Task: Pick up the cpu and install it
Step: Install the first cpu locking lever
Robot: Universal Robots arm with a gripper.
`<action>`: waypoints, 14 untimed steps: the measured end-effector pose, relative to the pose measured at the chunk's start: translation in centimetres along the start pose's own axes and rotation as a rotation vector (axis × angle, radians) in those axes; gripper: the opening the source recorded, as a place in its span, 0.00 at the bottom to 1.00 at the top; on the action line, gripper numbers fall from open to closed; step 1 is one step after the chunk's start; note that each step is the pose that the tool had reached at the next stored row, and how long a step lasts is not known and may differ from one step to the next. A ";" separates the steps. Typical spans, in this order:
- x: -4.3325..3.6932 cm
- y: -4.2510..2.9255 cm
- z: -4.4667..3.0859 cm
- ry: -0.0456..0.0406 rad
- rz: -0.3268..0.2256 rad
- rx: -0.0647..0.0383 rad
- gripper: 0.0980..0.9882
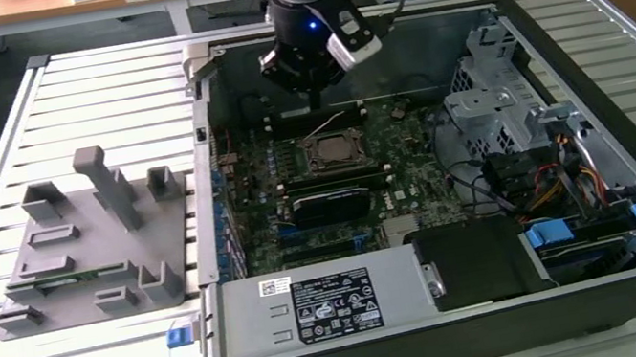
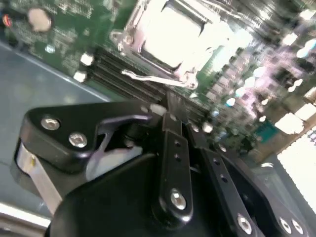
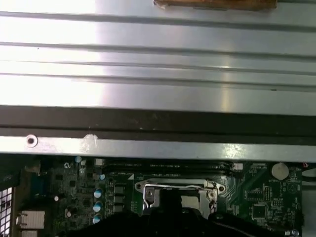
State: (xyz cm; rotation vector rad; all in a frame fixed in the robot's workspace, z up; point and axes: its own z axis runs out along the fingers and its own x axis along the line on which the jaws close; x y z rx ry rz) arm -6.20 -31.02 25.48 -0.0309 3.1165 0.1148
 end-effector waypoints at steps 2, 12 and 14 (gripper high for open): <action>-0.02 -0.15 0.02 -0.0005 0.001 -0.031 0.01; -0.44 -0.36 1.27 0.0011 -0.030 -0.032 0.01; -0.56 -0.37 1.45 -0.0020 -0.034 -0.032 0.01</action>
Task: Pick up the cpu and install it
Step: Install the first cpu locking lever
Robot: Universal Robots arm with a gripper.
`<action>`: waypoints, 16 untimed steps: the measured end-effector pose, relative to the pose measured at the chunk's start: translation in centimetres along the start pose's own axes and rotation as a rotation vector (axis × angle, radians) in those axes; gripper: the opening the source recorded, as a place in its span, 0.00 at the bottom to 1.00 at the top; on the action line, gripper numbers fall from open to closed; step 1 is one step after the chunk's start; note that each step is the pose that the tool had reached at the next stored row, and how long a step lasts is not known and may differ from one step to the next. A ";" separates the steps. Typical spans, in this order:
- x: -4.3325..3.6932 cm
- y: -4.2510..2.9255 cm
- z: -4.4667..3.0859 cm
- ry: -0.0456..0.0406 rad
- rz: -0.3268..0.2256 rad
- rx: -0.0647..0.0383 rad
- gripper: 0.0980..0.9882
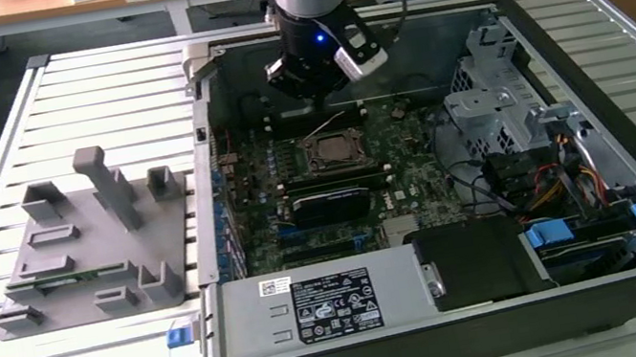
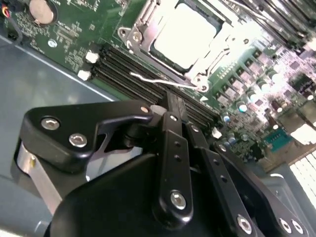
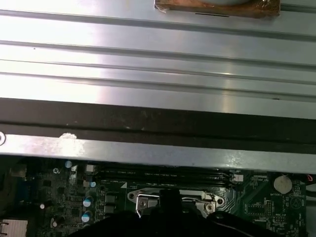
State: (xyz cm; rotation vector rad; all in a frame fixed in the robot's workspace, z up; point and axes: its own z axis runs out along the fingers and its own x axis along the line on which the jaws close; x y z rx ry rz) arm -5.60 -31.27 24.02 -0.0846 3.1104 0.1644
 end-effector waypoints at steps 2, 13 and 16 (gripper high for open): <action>-0.19 -0.01 0.08 -0.0014 0.000 0.000 0.01; -1.06 -0.06 0.59 -0.0018 0.000 0.001 0.01; -1.19 -0.08 0.76 -0.0019 -0.001 0.001 0.01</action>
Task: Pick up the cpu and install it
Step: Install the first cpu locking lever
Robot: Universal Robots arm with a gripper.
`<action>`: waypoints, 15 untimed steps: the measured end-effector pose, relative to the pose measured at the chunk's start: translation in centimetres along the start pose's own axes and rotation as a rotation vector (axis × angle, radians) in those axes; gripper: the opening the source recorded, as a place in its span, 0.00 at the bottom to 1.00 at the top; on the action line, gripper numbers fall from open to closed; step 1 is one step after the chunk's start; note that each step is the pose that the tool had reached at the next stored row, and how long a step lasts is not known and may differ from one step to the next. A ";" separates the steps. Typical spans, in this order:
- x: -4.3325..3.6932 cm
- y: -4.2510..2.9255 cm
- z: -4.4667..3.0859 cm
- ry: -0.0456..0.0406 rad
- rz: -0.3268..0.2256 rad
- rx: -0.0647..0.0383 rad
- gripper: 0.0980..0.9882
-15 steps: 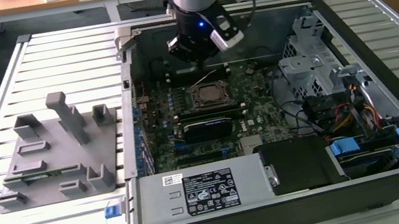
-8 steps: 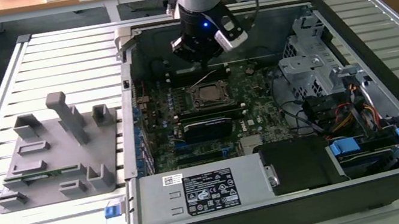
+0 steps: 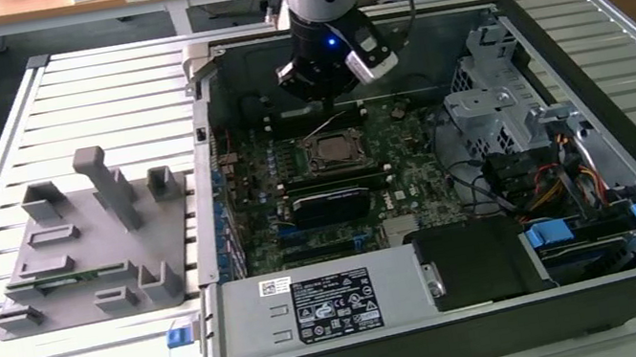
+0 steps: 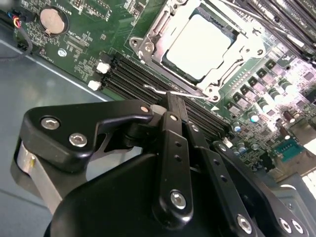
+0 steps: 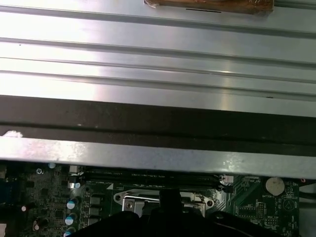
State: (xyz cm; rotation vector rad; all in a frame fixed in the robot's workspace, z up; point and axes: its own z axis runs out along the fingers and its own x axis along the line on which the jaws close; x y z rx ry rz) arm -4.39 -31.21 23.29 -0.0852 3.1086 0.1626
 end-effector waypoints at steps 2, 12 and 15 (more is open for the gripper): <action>-0.10 0.00 0.12 0.0001 0.000 0.000 0.01; -0.58 0.13 0.68 0.0002 0.000 0.003 0.01; -0.76 0.17 0.90 0.0003 0.000 0.003 0.01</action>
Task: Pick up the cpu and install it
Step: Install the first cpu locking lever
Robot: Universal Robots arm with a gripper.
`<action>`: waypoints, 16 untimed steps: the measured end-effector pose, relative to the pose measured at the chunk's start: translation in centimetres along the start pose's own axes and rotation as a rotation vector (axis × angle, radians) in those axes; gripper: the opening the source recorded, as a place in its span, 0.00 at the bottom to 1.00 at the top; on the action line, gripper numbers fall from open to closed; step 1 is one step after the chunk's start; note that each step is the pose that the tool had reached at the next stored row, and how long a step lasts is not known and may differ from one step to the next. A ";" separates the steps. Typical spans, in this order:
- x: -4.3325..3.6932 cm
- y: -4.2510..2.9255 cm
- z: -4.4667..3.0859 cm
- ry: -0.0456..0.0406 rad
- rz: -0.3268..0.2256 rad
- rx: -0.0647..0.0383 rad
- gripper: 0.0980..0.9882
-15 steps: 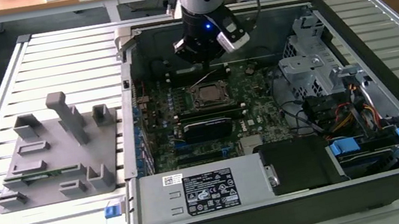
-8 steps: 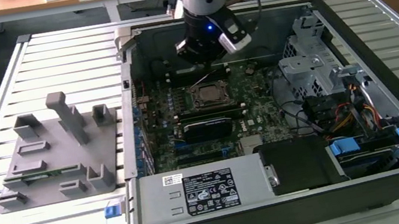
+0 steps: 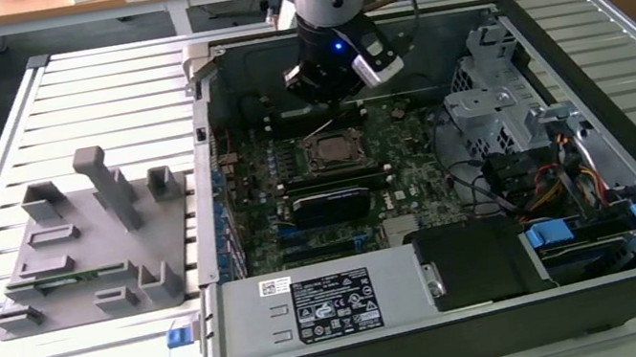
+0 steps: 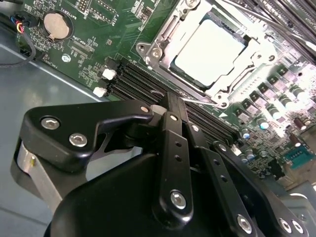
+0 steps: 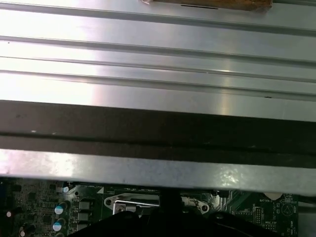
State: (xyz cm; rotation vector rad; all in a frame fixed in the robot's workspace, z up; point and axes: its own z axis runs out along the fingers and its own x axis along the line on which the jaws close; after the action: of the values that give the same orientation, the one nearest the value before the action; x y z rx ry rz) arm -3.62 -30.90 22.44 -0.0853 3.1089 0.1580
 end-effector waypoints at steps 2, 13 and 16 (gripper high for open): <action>-0.14 0.01 0.16 0.0000 0.000 0.000 0.01; -0.67 -0.12 1.19 0.0001 0.000 0.002 0.01; -0.72 -0.16 1.59 0.0001 0.000 0.002 0.01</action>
State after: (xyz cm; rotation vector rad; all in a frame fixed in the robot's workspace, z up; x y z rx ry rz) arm -2.85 -30.86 20.87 -0.0853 3.1091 0.1555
